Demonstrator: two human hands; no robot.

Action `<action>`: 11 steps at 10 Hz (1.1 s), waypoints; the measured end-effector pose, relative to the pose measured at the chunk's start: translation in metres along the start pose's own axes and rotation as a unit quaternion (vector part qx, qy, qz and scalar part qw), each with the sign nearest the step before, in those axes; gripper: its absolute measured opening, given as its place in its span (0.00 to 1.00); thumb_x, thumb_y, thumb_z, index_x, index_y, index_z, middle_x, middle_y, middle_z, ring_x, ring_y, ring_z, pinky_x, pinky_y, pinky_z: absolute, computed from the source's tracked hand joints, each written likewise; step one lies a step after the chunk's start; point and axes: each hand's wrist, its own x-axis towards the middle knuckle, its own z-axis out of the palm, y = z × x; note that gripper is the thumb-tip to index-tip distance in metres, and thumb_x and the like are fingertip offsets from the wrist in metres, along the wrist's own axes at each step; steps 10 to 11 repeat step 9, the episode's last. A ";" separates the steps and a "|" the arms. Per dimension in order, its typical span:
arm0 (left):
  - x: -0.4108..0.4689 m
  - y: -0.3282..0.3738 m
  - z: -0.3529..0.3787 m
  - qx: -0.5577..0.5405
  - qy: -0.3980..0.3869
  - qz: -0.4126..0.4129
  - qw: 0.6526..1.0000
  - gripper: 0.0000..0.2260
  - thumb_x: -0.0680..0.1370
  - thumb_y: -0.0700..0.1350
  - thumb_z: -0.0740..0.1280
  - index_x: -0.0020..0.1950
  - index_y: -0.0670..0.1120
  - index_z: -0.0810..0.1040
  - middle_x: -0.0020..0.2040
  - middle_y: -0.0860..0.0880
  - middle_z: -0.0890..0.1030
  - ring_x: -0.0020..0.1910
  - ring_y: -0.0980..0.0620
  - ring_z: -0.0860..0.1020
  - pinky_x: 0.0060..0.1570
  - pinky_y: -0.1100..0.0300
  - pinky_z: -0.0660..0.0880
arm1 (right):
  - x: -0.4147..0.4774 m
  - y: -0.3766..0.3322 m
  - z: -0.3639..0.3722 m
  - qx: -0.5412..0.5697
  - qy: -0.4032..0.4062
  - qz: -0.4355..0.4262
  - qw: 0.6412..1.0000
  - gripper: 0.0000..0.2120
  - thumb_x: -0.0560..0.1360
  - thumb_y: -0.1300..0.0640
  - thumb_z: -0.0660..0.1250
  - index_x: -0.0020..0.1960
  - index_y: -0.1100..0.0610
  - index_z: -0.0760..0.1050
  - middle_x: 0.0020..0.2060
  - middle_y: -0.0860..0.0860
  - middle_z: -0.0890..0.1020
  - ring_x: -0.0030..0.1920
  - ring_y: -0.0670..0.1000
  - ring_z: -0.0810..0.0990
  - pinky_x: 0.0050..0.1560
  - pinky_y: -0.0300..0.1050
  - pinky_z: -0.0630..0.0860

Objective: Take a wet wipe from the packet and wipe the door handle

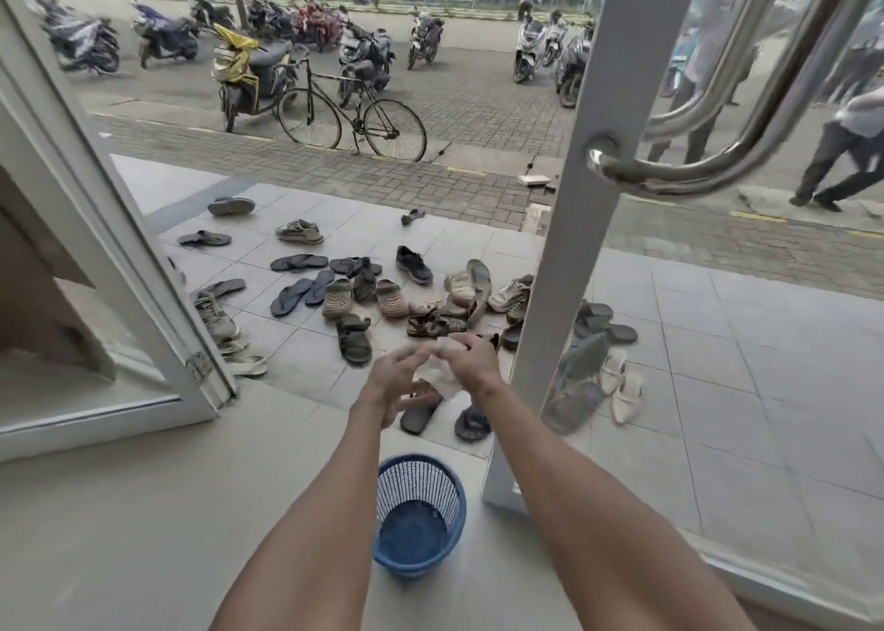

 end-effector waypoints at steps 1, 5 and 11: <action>0.037 -0.081 -0.014 -0.016 0.024 -0.016 0.999 0.07 0.80 0.47 0.70 0.56 0.47 0.83 0.51 0.46 0.83 0.45 0.43 0.82 0.37 0.56 0.83 | 0.023 0.076 0.025 -0.008 -0.014 0.015 1.000 0.22 0.73 0.56 0.74 0.66 0.57 0.75 0.63 0.56 0.79 0.59 0.53 0.77 0.62 0.50 0.76; 0.163 -0.343 -0.076 0.172 0.140 -0.045 0.974 0.04 0.75 0.34 0.69 0.45 0.35 0.84 0.43 0.37 0.83 0.45 0.45 0.81 0.56 0.48 0.80 | 0.100 0.346 0.138 -0.093 -0.092 0.106 0.986 0.03 0.69 0.65 0.73 0.41 0.60 0.79 0.45 0.58 0.83 0.48 0.57 0.81 0.49 0.53 0.78; 0.189 -0.405 -0.082 0.307 0.169 -0.096 0.932 0.14 0.77 0.42 0.69 0.58 0.33 0.81 0.56 0.36 0.83 0.58 0.38 0.81 0.57 0.48 0.80 | 0.117 0.418 0.169 -0.174 -0.125 0.130 0.968 0.11 0.70 0.62 0.68 0.51 0.64 0.79 0.41 0.57 0.79 0.39 0.54 0.77 0.31 0.41 0.70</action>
